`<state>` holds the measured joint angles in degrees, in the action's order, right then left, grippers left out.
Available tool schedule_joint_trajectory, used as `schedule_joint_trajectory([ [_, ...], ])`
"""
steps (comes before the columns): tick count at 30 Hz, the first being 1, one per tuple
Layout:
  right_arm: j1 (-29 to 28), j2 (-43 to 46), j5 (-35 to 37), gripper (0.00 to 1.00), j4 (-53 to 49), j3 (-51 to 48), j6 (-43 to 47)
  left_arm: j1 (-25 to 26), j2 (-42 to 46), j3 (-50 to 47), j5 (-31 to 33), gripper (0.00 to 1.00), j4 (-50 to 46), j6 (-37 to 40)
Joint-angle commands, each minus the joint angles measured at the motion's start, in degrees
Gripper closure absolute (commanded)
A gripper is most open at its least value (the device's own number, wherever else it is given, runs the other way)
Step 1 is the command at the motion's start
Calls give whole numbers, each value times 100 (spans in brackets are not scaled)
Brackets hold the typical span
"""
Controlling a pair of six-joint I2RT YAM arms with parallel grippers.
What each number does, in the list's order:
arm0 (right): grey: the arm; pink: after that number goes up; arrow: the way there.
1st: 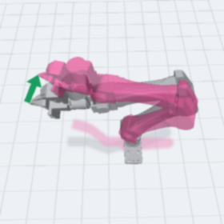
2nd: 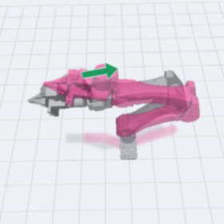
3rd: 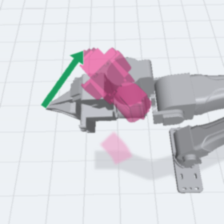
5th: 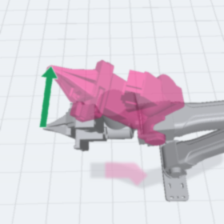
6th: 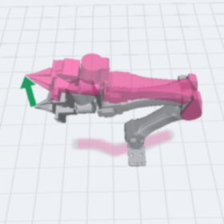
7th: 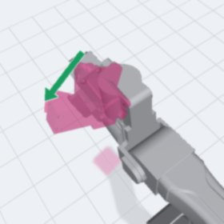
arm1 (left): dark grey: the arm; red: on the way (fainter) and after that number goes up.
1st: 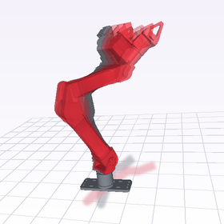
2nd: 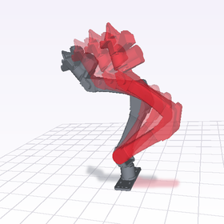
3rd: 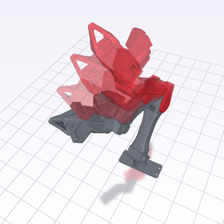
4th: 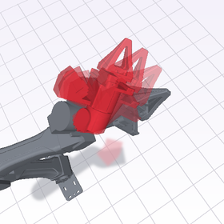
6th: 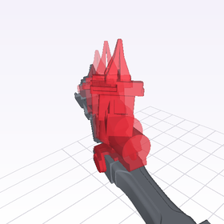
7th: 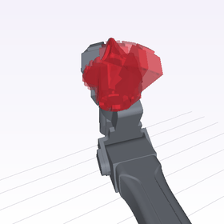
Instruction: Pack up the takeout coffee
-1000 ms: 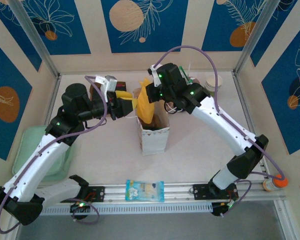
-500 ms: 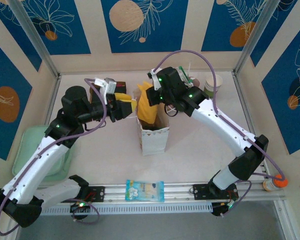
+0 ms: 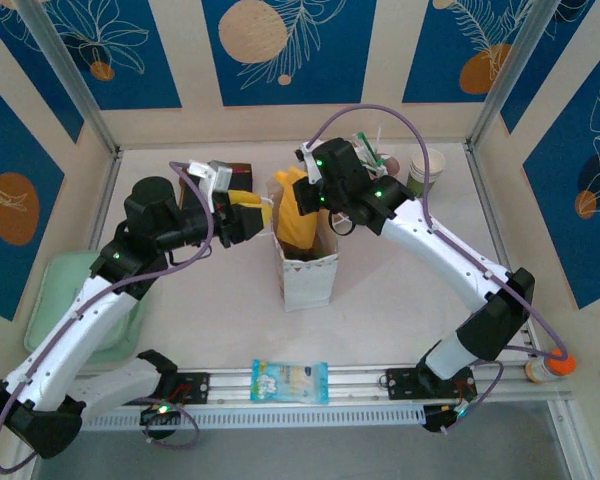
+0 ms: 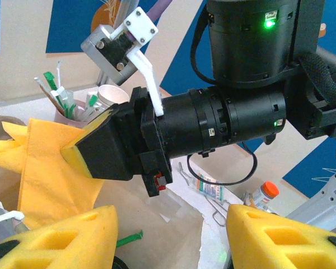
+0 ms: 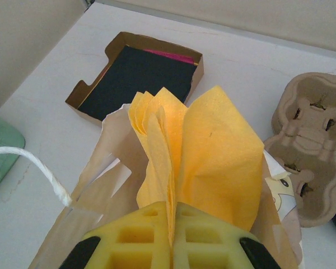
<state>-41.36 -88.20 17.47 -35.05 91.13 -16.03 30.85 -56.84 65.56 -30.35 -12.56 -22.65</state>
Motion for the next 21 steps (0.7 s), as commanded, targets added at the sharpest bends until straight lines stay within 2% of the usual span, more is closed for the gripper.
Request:
schedule_joint_trajectory([
  [1,49,-8,-172,99,171,-98,-45,-44,164,-77,51,46,58,-18],
  [21,67,59,-197,99,306,-506,-195,-35,249,-228,73,46,73,-90],
])
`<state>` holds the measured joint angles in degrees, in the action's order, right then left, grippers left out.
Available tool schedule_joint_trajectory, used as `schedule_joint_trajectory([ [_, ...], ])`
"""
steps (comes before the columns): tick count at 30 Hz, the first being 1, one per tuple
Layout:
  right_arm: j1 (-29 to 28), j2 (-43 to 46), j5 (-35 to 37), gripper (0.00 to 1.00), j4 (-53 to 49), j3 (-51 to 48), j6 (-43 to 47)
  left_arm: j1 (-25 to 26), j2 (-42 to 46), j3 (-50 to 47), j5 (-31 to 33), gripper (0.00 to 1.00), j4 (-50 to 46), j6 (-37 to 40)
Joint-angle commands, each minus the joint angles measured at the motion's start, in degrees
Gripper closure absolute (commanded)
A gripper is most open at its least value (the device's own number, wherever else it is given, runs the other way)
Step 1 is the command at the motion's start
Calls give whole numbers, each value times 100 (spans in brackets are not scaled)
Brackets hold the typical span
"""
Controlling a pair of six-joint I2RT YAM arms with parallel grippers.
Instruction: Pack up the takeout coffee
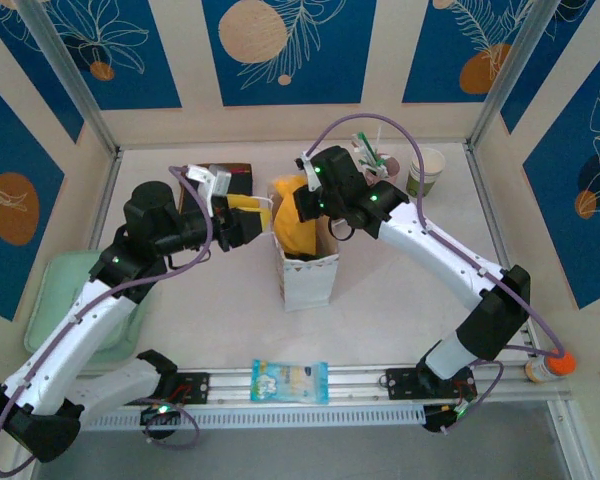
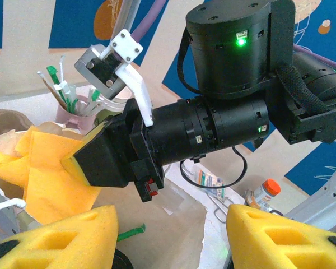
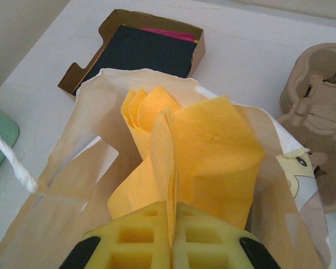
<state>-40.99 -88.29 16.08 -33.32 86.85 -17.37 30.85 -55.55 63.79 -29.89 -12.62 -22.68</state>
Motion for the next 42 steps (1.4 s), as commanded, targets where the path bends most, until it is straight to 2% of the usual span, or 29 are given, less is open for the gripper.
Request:
schedule_joint_trajectory([
  [1,30,60,-47,99,142,-62,-52,-35,124,-55,34,46,84,-88],
  [17,12,-197,33,99,71,396,86,7,195,-121,152,46,47,-44],
  [24,-28,-267,81,99,54,301,89,22,235,-182,186,46,40,-35],
  [42,-172,-627,458,94,-456,539,195,59,212,-253,241,46,-17,-9],
])
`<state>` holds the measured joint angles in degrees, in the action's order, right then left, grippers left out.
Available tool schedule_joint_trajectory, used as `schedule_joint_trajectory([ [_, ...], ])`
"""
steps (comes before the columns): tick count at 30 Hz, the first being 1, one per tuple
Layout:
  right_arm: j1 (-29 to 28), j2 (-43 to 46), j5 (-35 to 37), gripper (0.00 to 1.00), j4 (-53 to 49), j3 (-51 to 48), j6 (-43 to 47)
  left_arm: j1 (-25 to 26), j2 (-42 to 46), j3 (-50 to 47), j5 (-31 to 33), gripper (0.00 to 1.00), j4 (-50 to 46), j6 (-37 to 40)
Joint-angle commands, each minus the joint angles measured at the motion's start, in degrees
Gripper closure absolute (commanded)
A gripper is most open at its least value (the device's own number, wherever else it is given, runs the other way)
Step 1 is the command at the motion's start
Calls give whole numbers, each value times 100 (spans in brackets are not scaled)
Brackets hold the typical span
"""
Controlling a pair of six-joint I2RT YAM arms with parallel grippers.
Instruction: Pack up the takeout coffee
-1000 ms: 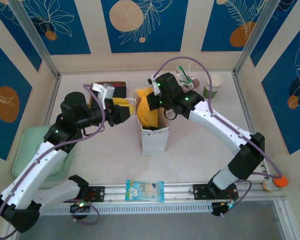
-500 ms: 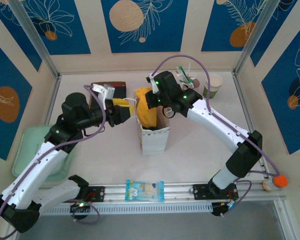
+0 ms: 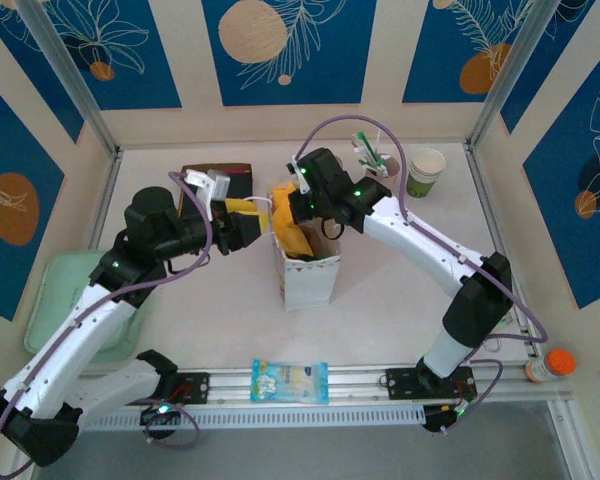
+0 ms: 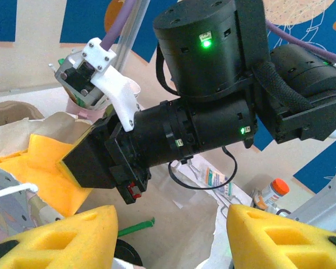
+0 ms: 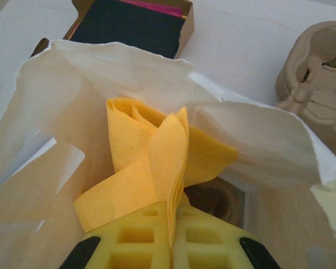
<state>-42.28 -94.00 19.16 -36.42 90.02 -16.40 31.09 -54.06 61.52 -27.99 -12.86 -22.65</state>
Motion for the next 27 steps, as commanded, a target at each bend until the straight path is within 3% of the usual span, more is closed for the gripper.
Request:
schedule_joint_trajectory([
  [1,-39,-66,156,94,-154,231,102,37,67,-34,56,46,1,-11],
  [27,-183,-71,747,79,-418,420,184,99,50,-210,94,45,29,-46],
])
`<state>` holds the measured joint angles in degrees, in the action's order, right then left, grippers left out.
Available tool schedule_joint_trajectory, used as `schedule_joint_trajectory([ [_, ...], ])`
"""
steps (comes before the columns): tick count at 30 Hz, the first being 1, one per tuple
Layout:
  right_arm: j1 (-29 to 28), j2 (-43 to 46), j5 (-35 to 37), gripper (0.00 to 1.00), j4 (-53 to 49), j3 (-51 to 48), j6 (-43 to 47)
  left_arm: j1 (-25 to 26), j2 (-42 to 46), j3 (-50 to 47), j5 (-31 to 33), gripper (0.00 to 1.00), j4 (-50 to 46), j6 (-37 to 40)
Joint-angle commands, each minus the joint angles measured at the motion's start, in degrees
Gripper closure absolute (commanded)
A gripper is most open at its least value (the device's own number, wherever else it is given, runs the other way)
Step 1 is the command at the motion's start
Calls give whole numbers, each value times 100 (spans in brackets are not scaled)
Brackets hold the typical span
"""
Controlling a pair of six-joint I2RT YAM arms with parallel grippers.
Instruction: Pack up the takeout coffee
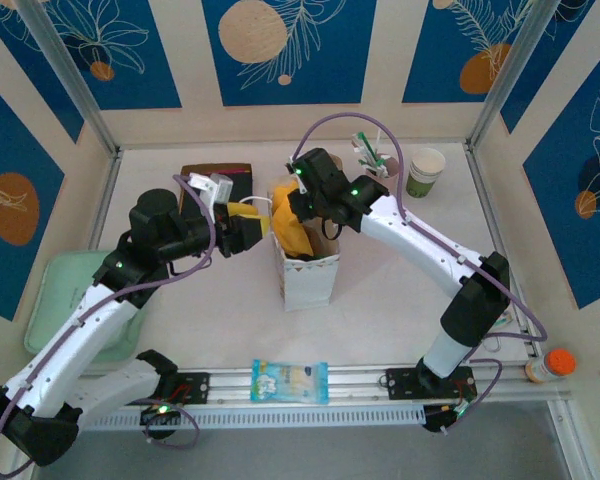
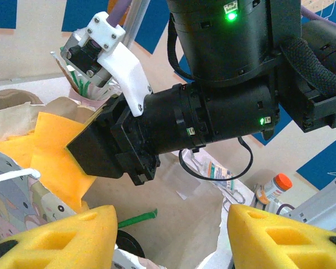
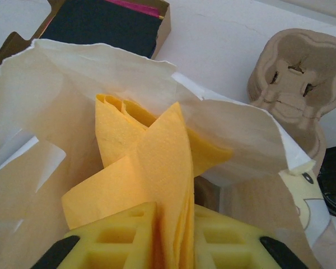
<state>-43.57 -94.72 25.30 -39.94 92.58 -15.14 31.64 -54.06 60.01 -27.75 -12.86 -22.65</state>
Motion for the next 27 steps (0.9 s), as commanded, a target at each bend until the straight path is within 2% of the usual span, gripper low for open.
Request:
schedule_joint_trajectory([
  [1,-55,-2,149,79,-66,164,69,44,55,-60,78,45,25,-46],
  [27,-86,-156,283,77,-132,85,20,123,-9,-128,159,44,3,-2],
])
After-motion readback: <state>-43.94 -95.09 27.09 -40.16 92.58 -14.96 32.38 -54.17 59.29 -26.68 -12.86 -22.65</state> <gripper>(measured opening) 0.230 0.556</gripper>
